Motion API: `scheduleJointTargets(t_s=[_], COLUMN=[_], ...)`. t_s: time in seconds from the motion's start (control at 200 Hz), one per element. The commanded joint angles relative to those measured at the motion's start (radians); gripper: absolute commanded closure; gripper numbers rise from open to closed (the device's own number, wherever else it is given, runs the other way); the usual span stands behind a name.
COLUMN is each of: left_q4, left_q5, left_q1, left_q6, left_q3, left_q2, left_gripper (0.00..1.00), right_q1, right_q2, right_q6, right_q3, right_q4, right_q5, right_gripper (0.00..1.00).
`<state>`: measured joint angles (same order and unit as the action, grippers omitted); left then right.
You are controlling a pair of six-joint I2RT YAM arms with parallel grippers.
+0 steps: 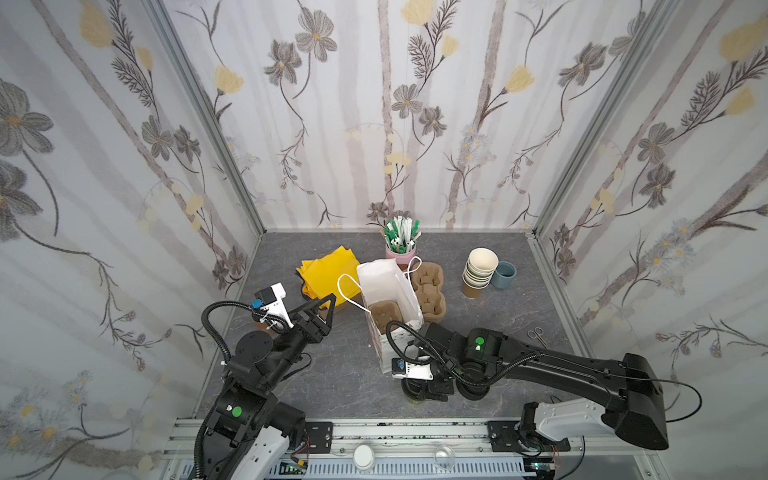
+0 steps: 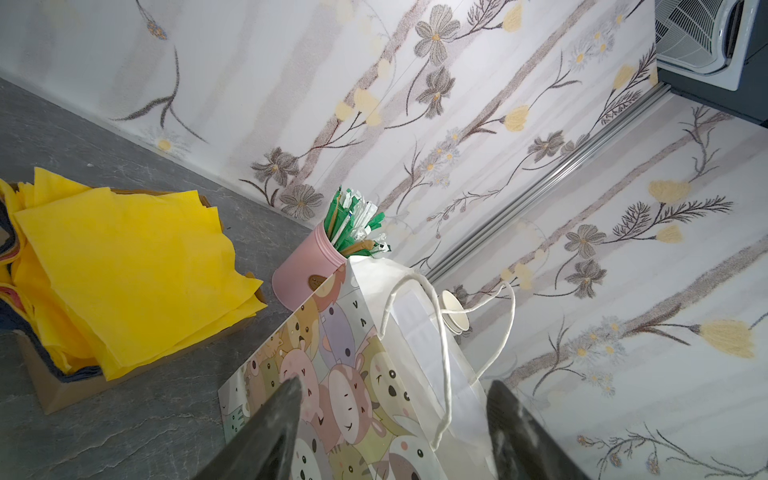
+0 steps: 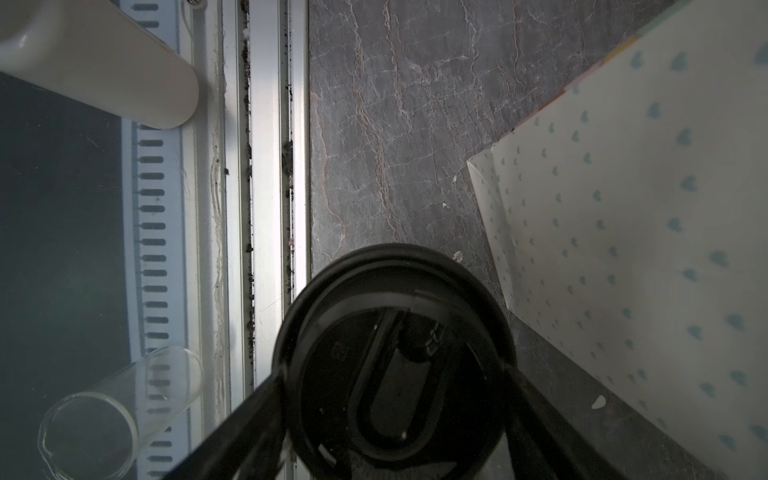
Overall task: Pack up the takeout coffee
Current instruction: 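Lower the right gripper over the black lid and grip the coffee cup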
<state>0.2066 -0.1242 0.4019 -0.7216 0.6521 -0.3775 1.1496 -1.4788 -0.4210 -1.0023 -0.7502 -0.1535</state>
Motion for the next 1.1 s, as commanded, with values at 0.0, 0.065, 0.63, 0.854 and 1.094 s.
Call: scheduleJointTargets(t_s=[0.0,0.065,0.63,0.854,1.094], left_q4=[-0.019,-0.019,-0.018,-0.018,-0.018], left_q5=[0.012,0.011,0.011,0.011,0.012], left_q1=[-0.002,-0.002,-0.001,-0.002,-0.002], left_q6=[-0.006,-0.006,-0.004,-0.004,-0.004], left_q3=[0.006,0.005,0.007,0.007,0.009], left_q2=[0.005,0.005,0.008,0.009,0.009], left_gripper=[0.29,0.29,0.29,0.29,0.29], right_q1=[-0.001,-0.001,-0.002,-0.001,0.008], right_q2=[-0.009,-0.015,-0.037,-0.030,-0.010], right_q6=[-0.016,-0.016,-0.021,-0.015,0.002], right_q3=[0.000,0.001,0.005,-0.012,-0.045], right_q4=[0.027,0.027,0.014,-0.011,-0.029], right_q5=[-0.002,0.002,-0.004,-0.011,-0.026], right_gripper=[0.23,0.23,0.28,0.32,0.33])
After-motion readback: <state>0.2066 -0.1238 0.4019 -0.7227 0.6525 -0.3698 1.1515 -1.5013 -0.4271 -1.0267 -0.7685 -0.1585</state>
